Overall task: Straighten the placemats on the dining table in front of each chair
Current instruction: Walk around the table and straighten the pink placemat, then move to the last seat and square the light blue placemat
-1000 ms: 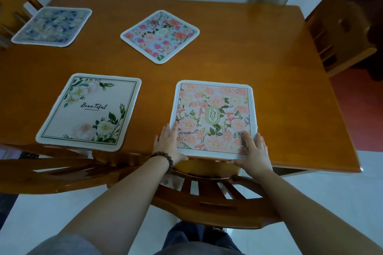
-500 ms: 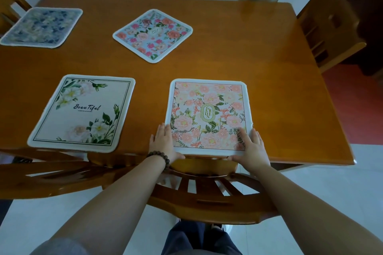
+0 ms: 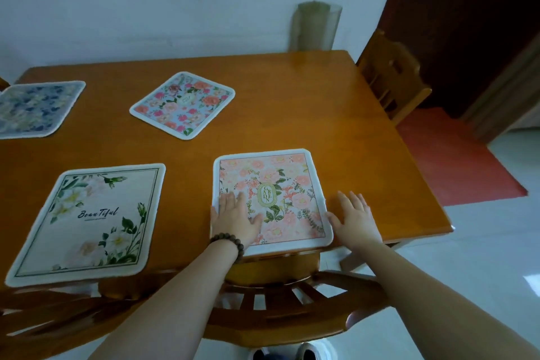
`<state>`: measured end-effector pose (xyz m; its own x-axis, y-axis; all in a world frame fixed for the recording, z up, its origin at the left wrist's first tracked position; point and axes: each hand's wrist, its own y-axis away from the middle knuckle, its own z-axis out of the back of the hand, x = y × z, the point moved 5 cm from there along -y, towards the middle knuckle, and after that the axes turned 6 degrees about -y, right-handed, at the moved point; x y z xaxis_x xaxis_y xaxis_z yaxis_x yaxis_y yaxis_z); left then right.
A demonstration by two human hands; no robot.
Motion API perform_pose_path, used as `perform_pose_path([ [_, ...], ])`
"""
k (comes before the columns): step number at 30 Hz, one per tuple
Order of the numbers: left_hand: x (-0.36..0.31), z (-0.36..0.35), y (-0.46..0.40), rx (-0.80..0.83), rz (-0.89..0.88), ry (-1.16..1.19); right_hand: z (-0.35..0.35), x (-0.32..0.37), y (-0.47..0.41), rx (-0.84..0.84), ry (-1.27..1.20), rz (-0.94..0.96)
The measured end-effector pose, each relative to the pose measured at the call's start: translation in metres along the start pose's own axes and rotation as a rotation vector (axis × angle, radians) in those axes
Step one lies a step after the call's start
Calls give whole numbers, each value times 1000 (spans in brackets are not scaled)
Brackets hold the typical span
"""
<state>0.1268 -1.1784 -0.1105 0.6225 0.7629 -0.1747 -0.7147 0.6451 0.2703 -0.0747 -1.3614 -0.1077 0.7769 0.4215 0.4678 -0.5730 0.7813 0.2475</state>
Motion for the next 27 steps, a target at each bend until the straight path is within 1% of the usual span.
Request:
perform_pose_path([
  [5,-70,0,-17,29,-145,-49,37,-27,9,-100,-27,-88],
  [11,-156,-3,-25,22,-302,-79,81,-88,23,-152,-50,-202],
  [14,-205,-9,-27,47,-357,-98,112,-132,28,-198,-65,-276],
  [18,-283,-17,-31,88,-453,-101,153,-197,21,-228,-58,-303],
  [21,-348,-33,-34,100,-479,-105,181,-245,2,-226,-65,-302],
  [27,-494,-51,-43,3,-421,-95,247,-346,-57,-161,-26,-196],
])
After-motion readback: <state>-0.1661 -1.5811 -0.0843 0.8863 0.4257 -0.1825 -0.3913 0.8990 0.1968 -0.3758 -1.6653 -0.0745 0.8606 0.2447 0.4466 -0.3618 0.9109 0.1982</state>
